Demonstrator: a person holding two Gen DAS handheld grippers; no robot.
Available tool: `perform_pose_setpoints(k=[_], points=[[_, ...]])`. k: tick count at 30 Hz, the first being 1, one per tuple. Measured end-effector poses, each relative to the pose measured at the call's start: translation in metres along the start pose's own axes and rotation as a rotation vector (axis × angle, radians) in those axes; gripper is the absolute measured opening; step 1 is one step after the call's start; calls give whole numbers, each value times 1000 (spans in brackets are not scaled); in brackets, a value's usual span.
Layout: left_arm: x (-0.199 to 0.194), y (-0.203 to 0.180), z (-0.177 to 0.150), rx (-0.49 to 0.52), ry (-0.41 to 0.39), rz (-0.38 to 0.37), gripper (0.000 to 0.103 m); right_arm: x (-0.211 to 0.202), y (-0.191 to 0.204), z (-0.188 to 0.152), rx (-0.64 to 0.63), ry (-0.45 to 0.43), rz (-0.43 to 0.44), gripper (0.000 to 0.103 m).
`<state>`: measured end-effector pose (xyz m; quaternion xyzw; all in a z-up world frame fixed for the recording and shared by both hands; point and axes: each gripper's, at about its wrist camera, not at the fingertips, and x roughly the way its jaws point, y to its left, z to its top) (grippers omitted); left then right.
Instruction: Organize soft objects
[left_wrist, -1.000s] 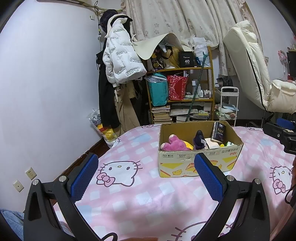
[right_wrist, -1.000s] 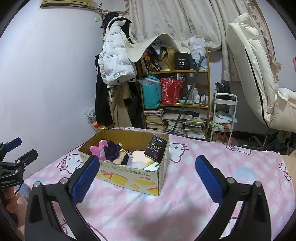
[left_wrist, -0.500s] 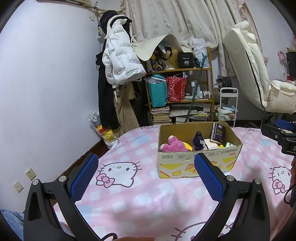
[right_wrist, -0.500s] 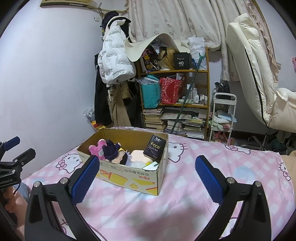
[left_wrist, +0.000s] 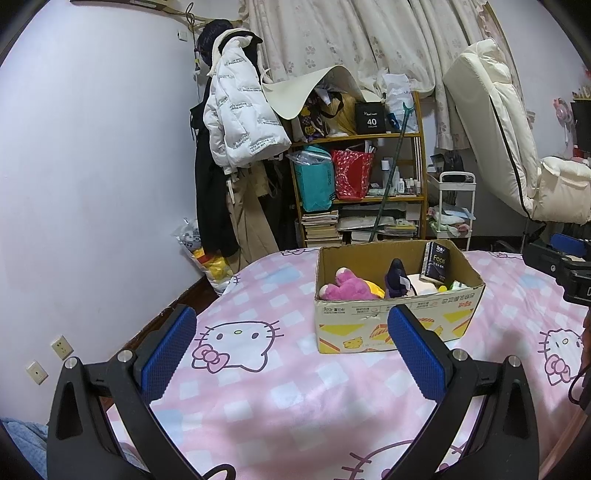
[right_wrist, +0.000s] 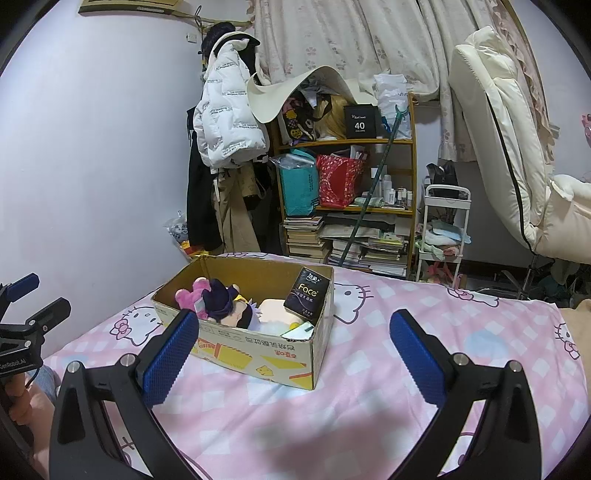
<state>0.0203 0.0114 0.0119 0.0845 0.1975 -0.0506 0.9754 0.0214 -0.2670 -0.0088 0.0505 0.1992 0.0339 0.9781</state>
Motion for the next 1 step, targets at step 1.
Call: perform_pose_setpoints(k=[1], points=[[0, -1, 0, 1, 0, 0, 102, 0, 1, 1, 0, -1, -1, 103]])
